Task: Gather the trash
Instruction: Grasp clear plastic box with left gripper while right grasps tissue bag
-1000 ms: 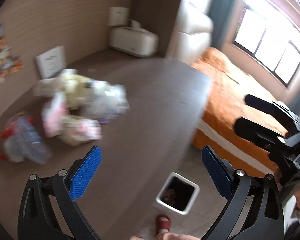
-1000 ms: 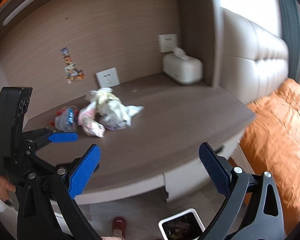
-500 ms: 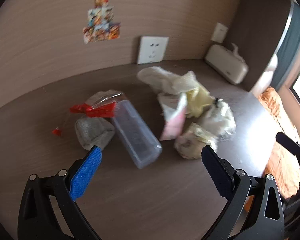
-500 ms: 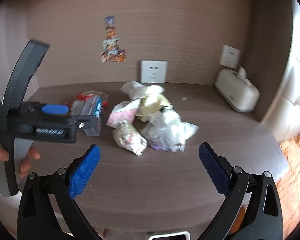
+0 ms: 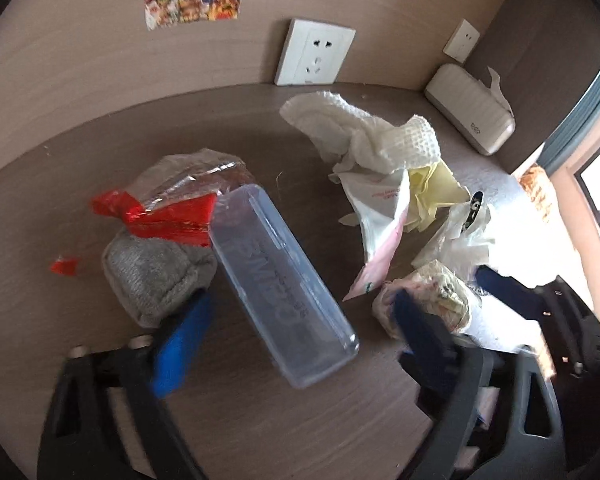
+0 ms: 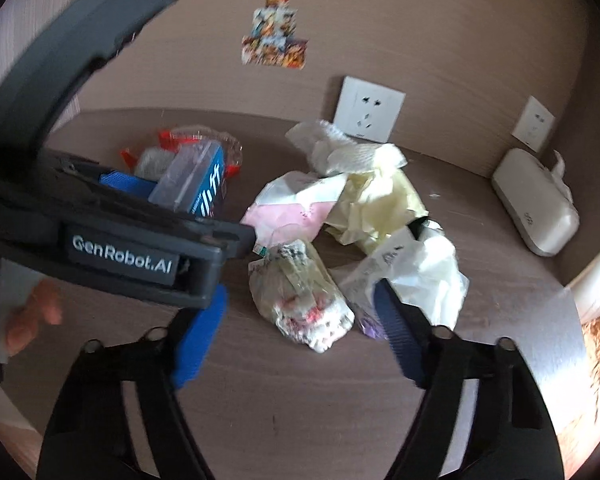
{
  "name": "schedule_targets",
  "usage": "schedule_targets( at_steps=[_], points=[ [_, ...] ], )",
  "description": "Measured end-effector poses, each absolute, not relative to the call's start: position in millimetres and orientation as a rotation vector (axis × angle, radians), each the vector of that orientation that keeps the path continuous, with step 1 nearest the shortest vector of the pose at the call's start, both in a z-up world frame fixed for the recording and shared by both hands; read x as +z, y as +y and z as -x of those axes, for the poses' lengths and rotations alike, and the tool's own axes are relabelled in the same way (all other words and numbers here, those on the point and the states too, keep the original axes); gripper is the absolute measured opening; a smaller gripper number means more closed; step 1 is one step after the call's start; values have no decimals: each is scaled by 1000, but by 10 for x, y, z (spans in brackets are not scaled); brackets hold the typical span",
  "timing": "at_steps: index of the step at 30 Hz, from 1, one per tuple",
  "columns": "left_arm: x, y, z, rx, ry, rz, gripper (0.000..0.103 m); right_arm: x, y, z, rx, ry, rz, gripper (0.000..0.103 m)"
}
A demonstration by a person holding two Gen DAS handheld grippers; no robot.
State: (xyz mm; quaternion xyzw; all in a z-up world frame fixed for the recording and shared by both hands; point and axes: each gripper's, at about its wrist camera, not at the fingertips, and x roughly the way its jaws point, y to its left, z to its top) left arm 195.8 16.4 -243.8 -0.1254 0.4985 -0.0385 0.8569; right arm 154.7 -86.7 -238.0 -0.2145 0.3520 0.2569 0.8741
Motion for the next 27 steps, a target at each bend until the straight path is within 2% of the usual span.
schedule_targets(
  at_steps=[1, 4, 8, 10, 18, 27],
  points=[
    [-2467, 162, -1978, -82, 1061, 254, 65, -2405, -846, -1567, 538, 743, 456, 49],
    [-2488, 155, -1971, -107, 1062, 237, 46, -2411, -843, -1582, 545, 744, 448, 45],
    [-2419, 158, -1911, -131, 1042, 209, 33, -2358, -897, -1566, 532, 750, 417, 44],
    [-2343, 178, -1858, -140, 1028, 198, 30, -2272, -943, -1526, 529, 742, 392, 44],
    [-1918, 137, -1595, -180, 958, 141, 30, -1875, -1140, -1284, 523, 693, 296, 44],
    [-1566, -287, -1337, -275, 912, 60, 30, -1438, -1575, -918, 447, 611, 226, 44]
  ],
)
